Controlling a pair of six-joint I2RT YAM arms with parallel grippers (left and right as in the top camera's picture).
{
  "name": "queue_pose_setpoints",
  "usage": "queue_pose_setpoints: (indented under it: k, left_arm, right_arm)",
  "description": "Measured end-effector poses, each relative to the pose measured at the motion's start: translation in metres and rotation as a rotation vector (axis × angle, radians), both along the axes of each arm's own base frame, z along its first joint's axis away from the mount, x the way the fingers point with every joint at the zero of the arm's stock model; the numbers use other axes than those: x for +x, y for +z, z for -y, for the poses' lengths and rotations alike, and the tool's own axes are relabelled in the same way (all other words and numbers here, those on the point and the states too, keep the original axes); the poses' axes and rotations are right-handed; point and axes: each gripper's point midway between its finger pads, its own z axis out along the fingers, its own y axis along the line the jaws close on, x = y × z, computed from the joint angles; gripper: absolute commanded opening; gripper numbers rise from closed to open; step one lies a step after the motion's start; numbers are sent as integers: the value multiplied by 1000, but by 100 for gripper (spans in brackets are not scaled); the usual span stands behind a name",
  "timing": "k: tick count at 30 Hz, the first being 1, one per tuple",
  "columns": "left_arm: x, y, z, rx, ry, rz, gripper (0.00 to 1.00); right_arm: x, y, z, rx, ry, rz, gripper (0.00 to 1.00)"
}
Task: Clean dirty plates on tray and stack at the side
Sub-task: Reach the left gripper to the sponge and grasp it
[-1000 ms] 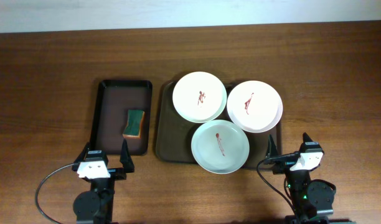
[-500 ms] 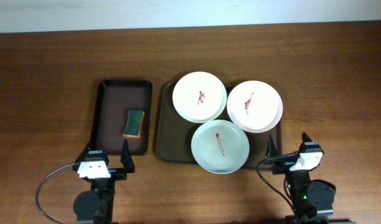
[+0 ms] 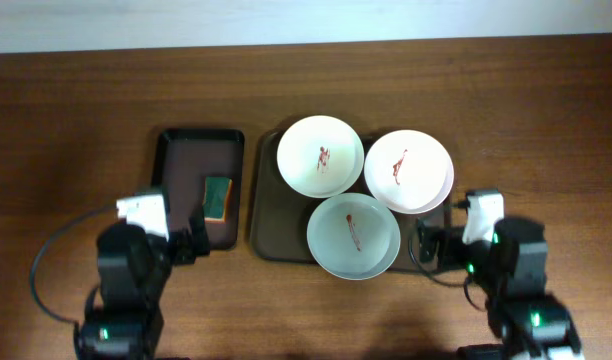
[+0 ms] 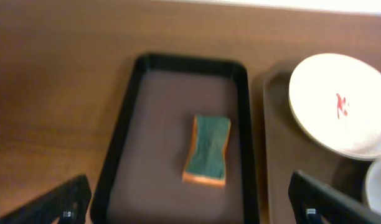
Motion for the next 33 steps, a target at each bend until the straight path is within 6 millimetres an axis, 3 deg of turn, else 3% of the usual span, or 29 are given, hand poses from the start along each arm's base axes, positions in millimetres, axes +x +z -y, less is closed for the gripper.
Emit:
queue_pose_setpoints:
  k: [3,8,10,12,15,19,21,25,29,33]
  left_arm:
    - [21,1,5,-16,-22,-119,99]
    - [36,-40,8,-32,-35,-316,99]
    - [39,-49,10,-41,-44,-340,99]
    - [48,-43,11,-45,-50,-299,99]
    - [74,-32,12,-45,-54,-205,77]
    - [87,-68,13,-53,-53,-287,45]
    - [91,-100,12,-52,-53,-362,44]
    - [97,-127,15,-51,-60,-409,43]
    - [98,-138,34,-40,-109,-430,42]
    - [96,-147,34,-32,-109,-454,38]
  right_arm:
    - [12,-6,-11,39,45,-202,99]
    - [25,-37,-27,113,100,-433,100]
    - [25,-42,-33,140,118,-459,91]
    - [25,-41,-34,148,123,-459,85]
    - [25,-41,-34,146,122,-460,84]
    - [24,-42,-34,146,123,-461,85]
    - [24,-42,-34,146,122,-463,85]
    - [24,-42,-34,146,122,-462,85]
    - [24,-42,-34,146,122,-462,85]
    - [24,-42,-34,146,122,-462,85]
